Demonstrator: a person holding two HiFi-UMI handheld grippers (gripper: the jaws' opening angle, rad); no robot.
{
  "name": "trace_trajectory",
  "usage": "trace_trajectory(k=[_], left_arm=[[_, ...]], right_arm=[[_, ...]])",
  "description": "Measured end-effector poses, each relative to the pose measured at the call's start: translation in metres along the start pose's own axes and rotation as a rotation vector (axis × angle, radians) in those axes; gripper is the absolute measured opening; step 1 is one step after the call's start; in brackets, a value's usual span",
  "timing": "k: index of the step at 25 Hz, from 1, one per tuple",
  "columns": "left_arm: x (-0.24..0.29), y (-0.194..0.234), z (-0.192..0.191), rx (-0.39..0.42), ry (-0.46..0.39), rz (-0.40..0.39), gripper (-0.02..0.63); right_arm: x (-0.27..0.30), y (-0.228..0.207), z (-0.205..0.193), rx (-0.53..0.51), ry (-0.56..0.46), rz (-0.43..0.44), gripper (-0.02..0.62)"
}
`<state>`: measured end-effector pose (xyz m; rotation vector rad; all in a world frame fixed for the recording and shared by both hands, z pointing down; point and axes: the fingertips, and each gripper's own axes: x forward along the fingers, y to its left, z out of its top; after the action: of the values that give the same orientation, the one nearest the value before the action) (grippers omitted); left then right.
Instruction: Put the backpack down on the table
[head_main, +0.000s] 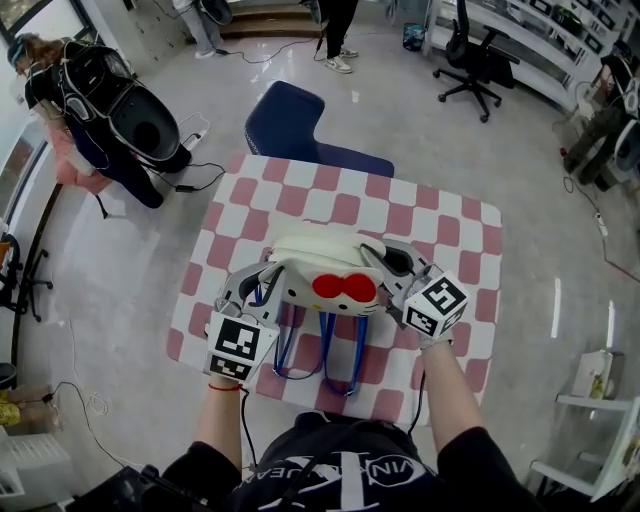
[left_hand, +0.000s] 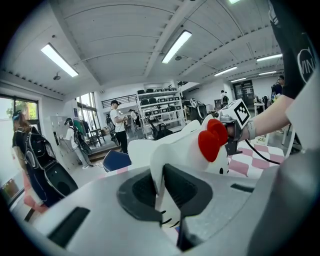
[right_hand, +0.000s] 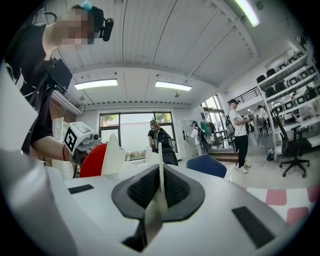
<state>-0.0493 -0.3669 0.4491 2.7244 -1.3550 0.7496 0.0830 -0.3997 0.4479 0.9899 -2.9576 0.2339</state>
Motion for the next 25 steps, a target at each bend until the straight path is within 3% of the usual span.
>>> trace_trajectory(k=[17, 25], left_arm=[[0.008, 0.011, -0.001, 0.056, -0.003, 0.050, 0.030], [0.005, -0.003, -0.010, 0.096, -0.006, 0.013, 0.031]], right_arm=[[0.012, -0.006, 0.000, -0.093, 0.004, -0.031, 0.011], [0.005, 0.002, -0.003, -0.128, 0.014, -0.025, 0.011]])
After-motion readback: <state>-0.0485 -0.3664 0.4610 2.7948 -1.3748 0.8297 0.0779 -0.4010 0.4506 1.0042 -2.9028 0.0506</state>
